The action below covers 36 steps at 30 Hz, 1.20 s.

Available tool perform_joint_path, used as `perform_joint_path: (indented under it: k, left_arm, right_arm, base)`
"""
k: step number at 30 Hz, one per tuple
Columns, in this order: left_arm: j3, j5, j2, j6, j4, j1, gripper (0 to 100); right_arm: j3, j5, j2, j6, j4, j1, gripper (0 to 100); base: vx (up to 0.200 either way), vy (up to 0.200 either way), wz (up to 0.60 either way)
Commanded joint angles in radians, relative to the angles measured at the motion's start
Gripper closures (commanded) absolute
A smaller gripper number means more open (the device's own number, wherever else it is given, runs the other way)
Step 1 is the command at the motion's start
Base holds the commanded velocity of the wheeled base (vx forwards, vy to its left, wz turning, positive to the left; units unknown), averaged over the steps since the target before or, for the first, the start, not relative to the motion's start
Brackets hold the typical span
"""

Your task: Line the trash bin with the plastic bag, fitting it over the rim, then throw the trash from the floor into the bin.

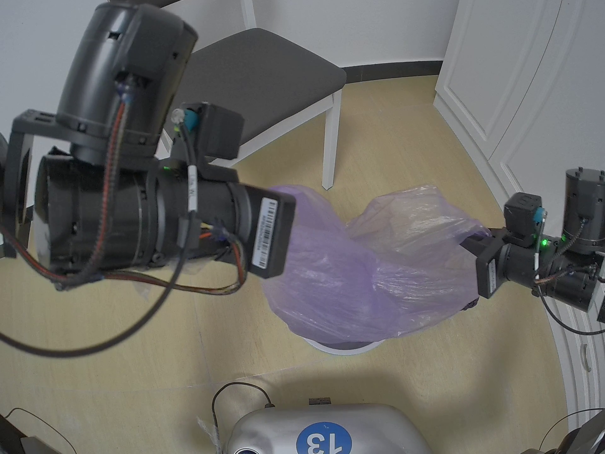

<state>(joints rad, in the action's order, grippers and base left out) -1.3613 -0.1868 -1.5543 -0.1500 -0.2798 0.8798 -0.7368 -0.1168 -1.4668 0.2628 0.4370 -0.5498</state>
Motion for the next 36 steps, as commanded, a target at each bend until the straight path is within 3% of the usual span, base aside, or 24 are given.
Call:
perform_joint_path:
  k: [1, 11, 19, 31, 36]
  left_arm:
    - [0.010, 0.033, -0.086, 0.003, 0.062, -0.007, 100]
    - [0.018, 0.063, -0.213, -0.002, 0.229, -0.018, 100]
    - [0.014, 0.063, -0.336, 0.001, 0.409, -0.047, 100]
    - [0.013, 0.070, -0.392, -0.002, 0.490, -0.062, 100]
    - [0.014, 0.107, -0.434, -0.002, 0.554, -0.088, 100]
  right_arm:
    - [-0.081, -0.003, -0.127, 0.018, 0.000, -0.029, 100]
    - [-0.145, -0.003, -0.267, 0.044, 0.016, -0.055, 100]
    - [-0.136, -0.003, -0.351, 0.039, 0.108, -0.047, 100]
    - [-0.138, -0.003, -0.414, 0.033, 0.155, -0.032, 100]
    - [-0.131, -0.003, -0.461, 0.032, 0.216, 0.002, 100]
  base:
    - [0.000, 0.000, 0.00]
    - [0.000, 0.000, 0.00]
    - [0.000, 0.000, 0.00]
    - [0.000, 0.000, 0.00]
    - [0.000, 0.000, 0.00]
